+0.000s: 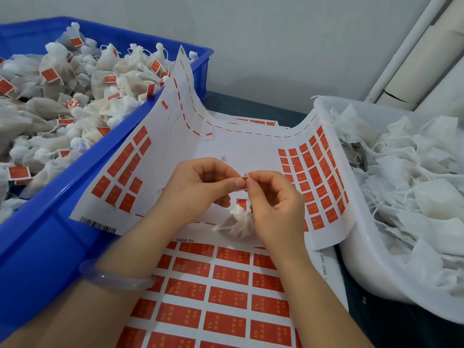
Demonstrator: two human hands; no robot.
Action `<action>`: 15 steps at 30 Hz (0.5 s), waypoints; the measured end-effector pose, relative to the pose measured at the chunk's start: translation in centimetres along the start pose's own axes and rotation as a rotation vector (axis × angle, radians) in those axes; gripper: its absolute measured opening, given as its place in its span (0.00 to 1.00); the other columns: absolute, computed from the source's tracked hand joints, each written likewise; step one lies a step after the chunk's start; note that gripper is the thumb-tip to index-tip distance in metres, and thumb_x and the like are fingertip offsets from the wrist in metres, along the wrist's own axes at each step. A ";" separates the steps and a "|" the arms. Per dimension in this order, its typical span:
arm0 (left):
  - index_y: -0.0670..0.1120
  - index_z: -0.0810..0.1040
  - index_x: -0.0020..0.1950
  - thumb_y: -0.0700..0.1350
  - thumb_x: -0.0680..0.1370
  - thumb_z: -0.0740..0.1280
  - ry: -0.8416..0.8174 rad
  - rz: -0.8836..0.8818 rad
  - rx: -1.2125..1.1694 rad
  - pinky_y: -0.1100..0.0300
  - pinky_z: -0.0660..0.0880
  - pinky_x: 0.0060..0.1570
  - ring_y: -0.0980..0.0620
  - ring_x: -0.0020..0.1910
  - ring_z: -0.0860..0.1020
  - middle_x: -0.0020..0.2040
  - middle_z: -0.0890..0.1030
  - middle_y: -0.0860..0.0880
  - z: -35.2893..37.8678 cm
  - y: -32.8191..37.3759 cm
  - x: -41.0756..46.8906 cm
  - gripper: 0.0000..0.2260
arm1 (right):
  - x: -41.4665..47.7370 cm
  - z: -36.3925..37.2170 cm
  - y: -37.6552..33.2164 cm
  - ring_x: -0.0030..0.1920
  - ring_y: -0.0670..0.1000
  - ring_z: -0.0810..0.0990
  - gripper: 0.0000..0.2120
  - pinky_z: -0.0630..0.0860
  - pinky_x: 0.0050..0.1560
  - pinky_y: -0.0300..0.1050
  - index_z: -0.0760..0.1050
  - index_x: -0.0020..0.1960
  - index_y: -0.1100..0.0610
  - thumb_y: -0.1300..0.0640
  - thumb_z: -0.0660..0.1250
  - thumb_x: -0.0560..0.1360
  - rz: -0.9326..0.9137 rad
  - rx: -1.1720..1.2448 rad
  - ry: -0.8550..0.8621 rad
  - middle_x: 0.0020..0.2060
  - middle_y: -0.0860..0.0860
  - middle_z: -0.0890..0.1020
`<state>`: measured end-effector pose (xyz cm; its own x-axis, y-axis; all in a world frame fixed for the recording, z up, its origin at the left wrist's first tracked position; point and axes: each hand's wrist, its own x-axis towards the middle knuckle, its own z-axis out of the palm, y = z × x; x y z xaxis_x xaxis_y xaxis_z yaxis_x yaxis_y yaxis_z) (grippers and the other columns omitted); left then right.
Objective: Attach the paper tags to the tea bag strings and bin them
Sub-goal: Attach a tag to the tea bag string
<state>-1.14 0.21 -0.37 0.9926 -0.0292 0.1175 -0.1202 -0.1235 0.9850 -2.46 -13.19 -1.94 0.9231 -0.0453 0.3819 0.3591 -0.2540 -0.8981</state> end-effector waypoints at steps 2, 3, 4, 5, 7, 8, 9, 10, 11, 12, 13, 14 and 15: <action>0.48 0.80 0.42 0.44 0.69 0.72 -0.021 -0.008 0.018 0.70 0.75 0.30 0.57 0.30 0.81 0.33 0.83 0.54 0.1 -0.2 0.1 0.03 | 0.0 0.0 0.1 0.41 0.40 0.78 0.08 0.75 0.39 0.28 0.74 0.43 0.44 0.58 0.66 0.75 0.005 -0.016 -0.002 0.38 0.40 0.79; 0.49 0.80 0.43 0.44 0.70 0.71 -0.034 -0.010 0.022 0.70 0.75 0.30 0.57 0.31 0.82 0.34 0.83 0.55 0.2 -0.2 0.1 0.03 | 0.0 0.0 0.1 0.41 0.40 0.78 0.08 0.75 0.39 0.28 0.74 0.43 0.44 0.58 0.65 0.75 0.012 -0.012 -0.001 0.38 0.40 0.79; 0.49 0.80 0.43 0.43 0.70 0.71 -0.043 -0.005 0.024 0.70 0.75 0.30 0.57 0.32 0.82 0.34 0.83 0.55 0.3 -0.2 0.1 0.03 | 0.1 0.0 0.1 0.40 0.40 0.78 0.08 0.75 0.39 0.29 0.74 0.43 0.45 0.58 0.65 0.75 0.019 -0.003 0.000 0.38 0.40 0.79; 0.49 0.80 0.42 0.43 0.70 0.71 -0.043 0.004 0.024 0.71 0.75 0.30 0.57 0.32 0.82 0.34 0.83 0.55 0.3 -0.2 0.0 0.03 | 0.1 0.0 0.1 0.40 0.40 0.78 0.07 0.75 0.39 0.29 0.74 0.43 0.45 0.58 0.65 0.75 0.023 0.006 0.001 0.38 0.41 0.79; 0.49 0.81 0.41 0.44 0.69 0.71 -0.031 0.024 0.013 0.71 0.74 0.30 0.57 0.30 0.81 0.32 0.83 0.55 0.2 -0.1 0.0 0.02 | 0.0 0.1 0.1 0.41 0.41 0.78 0.07 0.76 0.40 0.30 0.74 0.44 0.45 0.57 0.66 0.75 0.023 0.017 0.002 0.38 0.41 0.80; 0.49 0.81 0.40 0.45 0.68 0.71 -0.026 0.033 0.006 0.71 0.74 0.29 0.57 0.29 0.81 0.32 0.83 0.55 0.2 0.0 -0.1 0.03 | 0.0 0.1 0.1 0.41 0.41 0.79 0.07 0.76 0.41 0.30 0.74 0.44 0.45 0.57 0.66 0.75 0.023 0.022 0.003 0.39 0.42 0.80; 0.49 0.81 0.40 0.46 0.67 0.71 -0.022 0.039 0.001 0.71 0.74 0.29 0.57 0.28 0.80 0.31 0.83 0.55 0.2 0.0 -0.1 0.04 | 0.0 0.1 0.1 0.41 0.41 0.79 0.07 0.77 0.41 0.31 0.74 0.44 0.45 0.57 0.66 0.75 0.024 0.026 0.004 0.39 0.41 0.80; 0.49 0.81 0.40 0.47 0.66 0.70 -0.020 0.041 -0.002 0.71 0.74 0.29 0.57 0.28 0.80 0.31 0.83 0.55 0.2 0.1 -0.1 0.06 | -0.1 0.2 0.1 0.42 0.41 0.79 0.07 0.77 0.42 0.32 0.74 0.44 0.44 0.57 0.66 0.75 0.025 0.031 0.007 0.40 0.41 0.80; 0.49 0.81 0.40 0.48 0.65 0.70 -0.019 0.041 -0.004 0.71 0.74 0.29 0.57 0.28 0.80 0.31 0.82 0.55 0.2 0.1 -0.1 0.06 | -0.1 0.2 0.1 0.42 0.41 0.79 0.07 0.77 0.42 0.32 0.74 0.44 0.44 0.57 0.66 0.75 0.025 0.036 0.011 0.40 0.40 0.80; 0.49 0.81 0.41 0.48 0.65 0.70 -0.020 0.038 -0.003 0.71 0.74 0.29 0.57 0.28 0.80 0.31 0.82 0.55 0.2 0.1 -0.1 0.07 | -0.1 0.2 0.1 0.42 0.41 0.79 0.07 0.77 0.42 0.32 0.74 0.44 0.44 0.57 0.66 0.75 0.023 0.037 0.013 0.40 0.40 0.80; 0.49 0.81 0.41 0.48 0.66 0.70 -0.022 0.033 -0.001 0.71 0.74 0.29 0.57 0.29 0.80 0.32 0.83 0.55 0.2 0.1 -0.1 0.06 | -0.1 0.2 0.1 0.43 0.40 0.78 0.08 0.77 0.42 0.31 0.74 0.44 0.44 0.57 0.66 0.75 0.018 0.030 0.011 0.39 0.39 0.79; 0.49 0.81 0.41 0.46 0.67 0.71 -0.027 0.030 0.004 0.71 0.75 0.30 0.57 0.29 0.81 0.32 0.83 0.55 0.2 0.1 -0.1 0.04 | 0.0 0.2 0.1 0.43 0.40 0.78 0.08 0.76 0.41 0.29 0.73 0.43 0.44 0.58 0.65 0.76 0.010 0.014 0.007 0.39 0.39 0.79; 0.50 0.81 0.41 0.45 0.69 0.71 -0.036 0.027 0.009 0.71 0.75 0.30 0.57 0.31 0.81 0.33 0.83 0.55 0.2 0.1 -0.1 0.03 | -0.1 0.2 0.1 0.43 0.39 0.77 0.09 0.75 0.41 0.28 0.73 0.43 0.44 0.58 0.65 0.76 0.002 -0.007 0.000 0.39 0.40 0.78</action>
<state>-1.23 -0.01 -0.35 0.9879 -0.0681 0.1397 -0.1476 -0.1309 0.9803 -2.46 -13.06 -2.07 0.9236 -0.0460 0.3805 0.3566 -0.2605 -0.8972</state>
